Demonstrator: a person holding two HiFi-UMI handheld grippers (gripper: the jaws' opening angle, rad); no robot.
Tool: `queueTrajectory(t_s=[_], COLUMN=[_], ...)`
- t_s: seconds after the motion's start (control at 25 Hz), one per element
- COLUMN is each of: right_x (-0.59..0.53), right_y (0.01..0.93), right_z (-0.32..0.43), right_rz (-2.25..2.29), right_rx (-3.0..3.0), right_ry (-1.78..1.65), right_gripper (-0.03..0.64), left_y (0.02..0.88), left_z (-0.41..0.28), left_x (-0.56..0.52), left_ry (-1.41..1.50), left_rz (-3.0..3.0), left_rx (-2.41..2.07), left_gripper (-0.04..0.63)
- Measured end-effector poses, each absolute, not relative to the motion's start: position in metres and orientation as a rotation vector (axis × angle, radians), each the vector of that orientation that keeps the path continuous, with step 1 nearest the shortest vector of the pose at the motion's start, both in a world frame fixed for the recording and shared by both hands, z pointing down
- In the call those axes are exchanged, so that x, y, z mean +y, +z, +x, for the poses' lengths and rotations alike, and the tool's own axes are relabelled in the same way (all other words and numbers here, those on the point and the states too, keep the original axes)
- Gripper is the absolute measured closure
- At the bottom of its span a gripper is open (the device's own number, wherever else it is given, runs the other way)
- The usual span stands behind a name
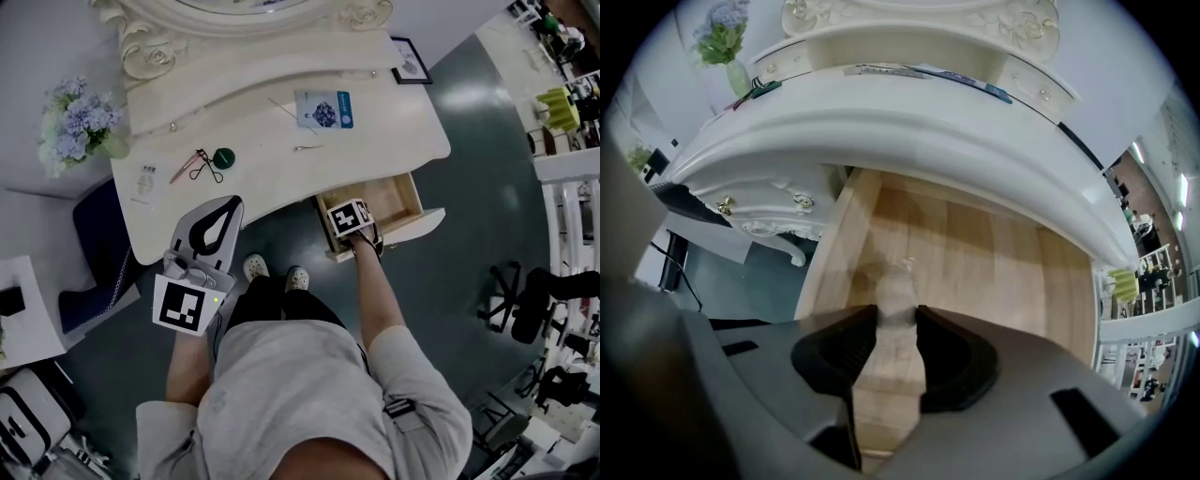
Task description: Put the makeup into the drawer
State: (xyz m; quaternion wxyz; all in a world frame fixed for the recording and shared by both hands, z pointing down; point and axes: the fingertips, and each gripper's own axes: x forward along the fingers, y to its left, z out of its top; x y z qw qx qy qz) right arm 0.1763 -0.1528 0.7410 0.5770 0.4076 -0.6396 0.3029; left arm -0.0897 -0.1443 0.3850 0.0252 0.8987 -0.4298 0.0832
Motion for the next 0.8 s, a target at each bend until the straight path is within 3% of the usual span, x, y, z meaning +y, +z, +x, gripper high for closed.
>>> queueTrajectory(t_s=[0.44, 0.8], right_x=[-0.154, -0.165], right_y=[0.739, 0.715], right_z=[0.174, 0.181], right_rz=[0.975, 1.086], right_rx=[-1.516, -1.590], right_ry=[0.733, 0.733], right_gripper=[0.430, 0.454], left_y=[0.386, 0.378], left_z=[-0.092, -0.080], left_x=[-0.150, -0.154], left_ry=[0.244, 0.198], left_rz=[2.775, 2.807], left_rx=[-1.331, -1.301], left_gripper=[0.583, 0.583])
